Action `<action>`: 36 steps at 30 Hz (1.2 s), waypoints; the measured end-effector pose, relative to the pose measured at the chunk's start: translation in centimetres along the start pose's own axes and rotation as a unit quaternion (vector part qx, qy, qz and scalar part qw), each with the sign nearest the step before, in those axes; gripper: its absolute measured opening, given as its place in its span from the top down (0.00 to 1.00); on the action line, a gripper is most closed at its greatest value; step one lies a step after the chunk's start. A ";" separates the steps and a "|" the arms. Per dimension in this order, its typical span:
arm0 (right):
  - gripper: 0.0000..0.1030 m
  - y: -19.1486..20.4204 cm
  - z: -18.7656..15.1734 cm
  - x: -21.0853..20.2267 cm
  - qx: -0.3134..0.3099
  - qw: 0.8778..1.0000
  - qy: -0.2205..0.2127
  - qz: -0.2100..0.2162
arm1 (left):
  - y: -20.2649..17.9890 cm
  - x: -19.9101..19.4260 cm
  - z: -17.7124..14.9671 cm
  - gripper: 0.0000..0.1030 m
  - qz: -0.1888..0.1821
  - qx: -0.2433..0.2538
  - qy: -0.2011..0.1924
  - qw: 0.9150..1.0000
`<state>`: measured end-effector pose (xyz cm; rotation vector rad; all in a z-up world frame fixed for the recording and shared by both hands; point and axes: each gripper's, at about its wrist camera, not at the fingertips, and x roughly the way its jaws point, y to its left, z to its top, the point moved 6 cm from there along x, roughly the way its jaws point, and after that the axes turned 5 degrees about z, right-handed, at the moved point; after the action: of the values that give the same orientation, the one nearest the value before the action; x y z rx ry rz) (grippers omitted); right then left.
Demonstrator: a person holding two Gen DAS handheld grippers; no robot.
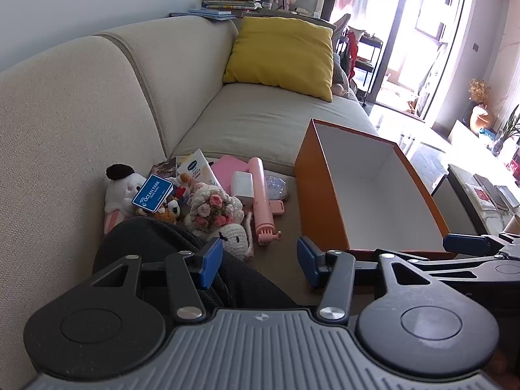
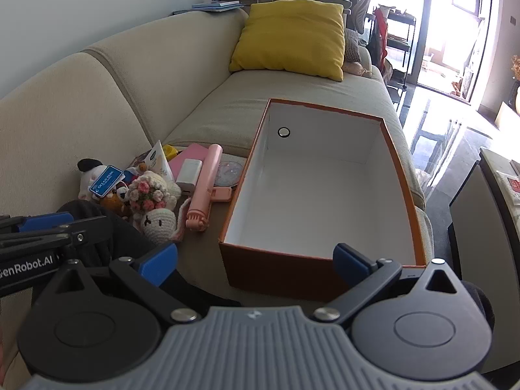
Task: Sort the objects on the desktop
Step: 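Reach both grippers into the pile of plush toys and keychains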
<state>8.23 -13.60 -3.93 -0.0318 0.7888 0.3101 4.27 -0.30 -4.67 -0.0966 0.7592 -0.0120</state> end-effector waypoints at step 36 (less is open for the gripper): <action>0.47 10.9 3.8 19.6 -0.089 0.965 0.163 0.185 | 12.1 17.2 2.8 0.37 0.042 -0.011 0.194 0.980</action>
<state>20.73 2.47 -14.13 -0.1072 1.0935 0.7432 18.39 11.21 -15.62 -0.0834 1.1543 0.0588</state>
